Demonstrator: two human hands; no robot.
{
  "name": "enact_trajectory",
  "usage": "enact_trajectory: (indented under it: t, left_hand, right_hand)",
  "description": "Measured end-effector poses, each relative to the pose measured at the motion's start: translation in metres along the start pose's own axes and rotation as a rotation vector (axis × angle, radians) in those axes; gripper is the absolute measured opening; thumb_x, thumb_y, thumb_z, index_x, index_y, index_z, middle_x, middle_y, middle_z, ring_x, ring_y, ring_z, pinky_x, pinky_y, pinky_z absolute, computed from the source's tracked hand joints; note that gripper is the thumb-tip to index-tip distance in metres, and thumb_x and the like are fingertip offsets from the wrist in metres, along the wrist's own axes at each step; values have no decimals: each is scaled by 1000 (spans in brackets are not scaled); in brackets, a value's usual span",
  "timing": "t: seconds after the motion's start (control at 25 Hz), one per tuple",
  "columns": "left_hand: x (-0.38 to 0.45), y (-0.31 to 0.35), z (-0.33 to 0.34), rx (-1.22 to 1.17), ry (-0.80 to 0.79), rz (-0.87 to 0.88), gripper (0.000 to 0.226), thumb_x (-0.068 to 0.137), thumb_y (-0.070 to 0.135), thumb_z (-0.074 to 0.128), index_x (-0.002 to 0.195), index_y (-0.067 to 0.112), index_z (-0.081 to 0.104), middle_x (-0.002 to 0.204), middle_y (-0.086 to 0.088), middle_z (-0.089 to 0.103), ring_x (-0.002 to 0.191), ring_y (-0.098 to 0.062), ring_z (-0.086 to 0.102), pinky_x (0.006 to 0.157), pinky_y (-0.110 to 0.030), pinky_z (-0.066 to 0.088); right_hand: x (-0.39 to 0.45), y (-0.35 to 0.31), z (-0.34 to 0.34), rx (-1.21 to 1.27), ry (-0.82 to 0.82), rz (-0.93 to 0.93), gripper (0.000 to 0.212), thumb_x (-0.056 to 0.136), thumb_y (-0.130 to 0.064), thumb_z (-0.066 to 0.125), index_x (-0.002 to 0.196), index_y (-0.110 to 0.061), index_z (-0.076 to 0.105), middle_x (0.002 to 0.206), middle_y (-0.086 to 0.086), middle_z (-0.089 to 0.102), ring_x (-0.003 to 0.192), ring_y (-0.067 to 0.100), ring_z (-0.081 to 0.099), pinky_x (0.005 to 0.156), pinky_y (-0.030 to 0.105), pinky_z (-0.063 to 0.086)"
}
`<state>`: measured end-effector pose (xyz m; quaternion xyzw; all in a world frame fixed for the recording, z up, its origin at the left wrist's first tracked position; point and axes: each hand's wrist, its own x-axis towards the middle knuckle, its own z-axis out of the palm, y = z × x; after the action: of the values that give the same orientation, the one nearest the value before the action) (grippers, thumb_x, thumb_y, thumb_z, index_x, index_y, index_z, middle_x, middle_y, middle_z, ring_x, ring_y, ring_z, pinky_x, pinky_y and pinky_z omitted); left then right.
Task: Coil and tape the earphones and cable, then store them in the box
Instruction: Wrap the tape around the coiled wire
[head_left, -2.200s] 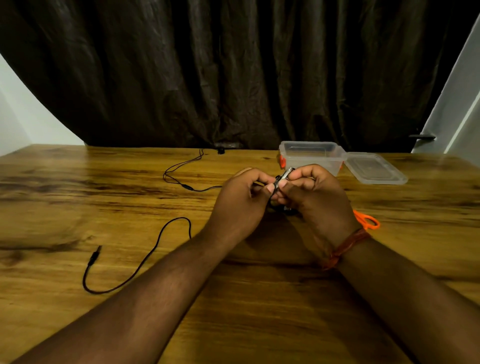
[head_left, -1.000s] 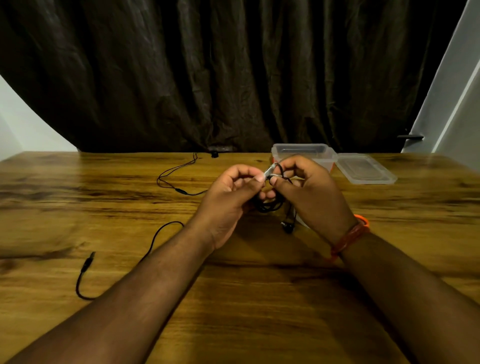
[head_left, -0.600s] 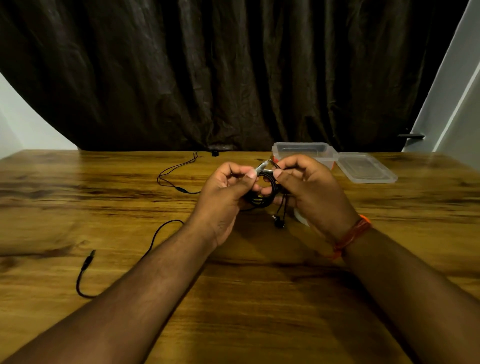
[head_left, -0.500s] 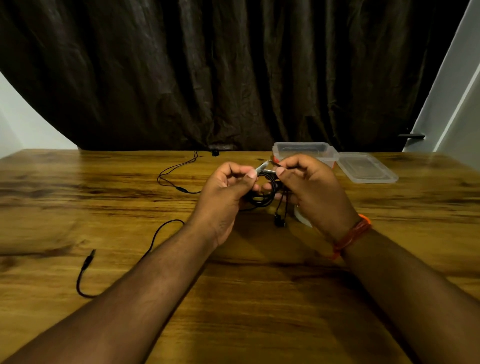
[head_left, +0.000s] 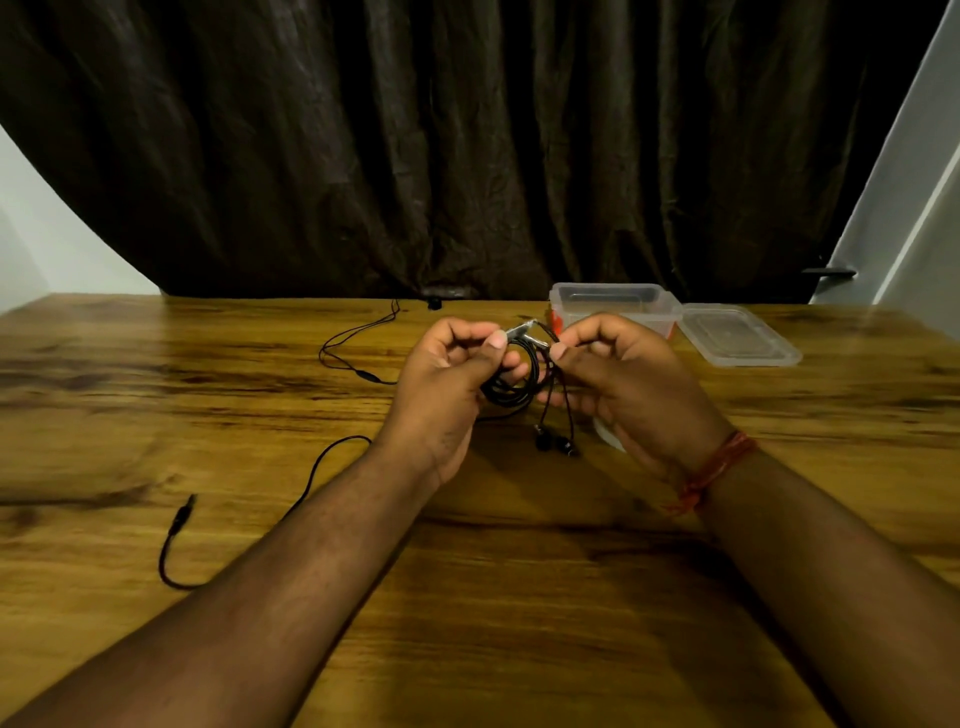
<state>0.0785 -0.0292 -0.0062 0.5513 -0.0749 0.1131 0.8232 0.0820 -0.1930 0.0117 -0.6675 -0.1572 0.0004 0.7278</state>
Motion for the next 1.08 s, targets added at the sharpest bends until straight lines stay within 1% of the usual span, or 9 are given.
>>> enact_trajectory:
  t: [0.08,0.2,0.32,0.4,0.52,0.6,0.72,0.92,1.08]
  left_hand:
    - [-1,1,1,-46,-1,-23,9,95,3,55,99,10,57,76,-6,65,75,-19,64,74,-30,57]
    - [-1,3,3,-118,-11,-66,11,96,0,52,100,9,56,84,-11,61,80,-20,61,91,-47,52]
    - [-3,6,5,-132,-32,-96,14,96,-2,47,99,9,55,89,-12,61,77,-18,61,92,-46,50]
    - [-5,8,5,-47,-69,-105,17,97,2,45,104,13,56,95,-11,63,78,-18,63,88,-45,50]
    - [-7,9,2,240,-152,-70,21,97,16,45,111,22,60,102,-8,65,90,-19,64,81,-38,51]
    - [-9,9,0,495,-195,36,17,97,30,48,104,23,63,95,-5,65,88,-12,61,78,-31,47]
    - [-8,7,-4,818,-233,176,25,99,40,48,87,21,58,73,2,54,69,-7,47,64,-34,38]
    - [-10,7,3,863,-236,162,28,104,34,39,91,12,51,69,2,43,58,-5,35,53,-28,32]
    - [-10,2,6,762,-134,70,30,103,38,38,95,11,49,86,-7,56,77,-13,49,74,-48,47]
  right_hand:
    - [0,2,1,83,-23,26,10,92,-2,59,102,-4,57,91,18,64,87,26,66,80,43,59]
    - [0,5,2,178,-61,30,12,92,1,57,101,-7,55,87,14,65,86,25,65,81,43,57]
    - [1,6,3,128,-46,-6,11,91,2,58,96,-8,56,82,14,62,80,23,64,72,35,57]
    - [0,5,2,49,-31,-41,10,91,2,59,94,-8,57,77,12,61,74,21,63,65,31,57]
    - [0,3,1,-216,-41,-105,9,90,2,61,91,-7,59,71,14,61,62,20,61,53,27,52]
    - [-1,2,2,-396,-78,-142,11,88,1,62,88,-10,62,78,22,63,59,19,59,53,29,50]
    - [-1,4,3,-527,-102,-179,18,84,-1,65,83,-18,64,77,12,66,62,14,58,58,29,48]
    - [-1,7,6,-505,-15,-223,11,84,-8,68,87,-19,65,81,9,66,67,14,58,62,29,49]
    - [-7,7,9,-584,-76,-233,28,81,-23,75,101,-23,56,88,-2,64,73,7,61,66,23,52]
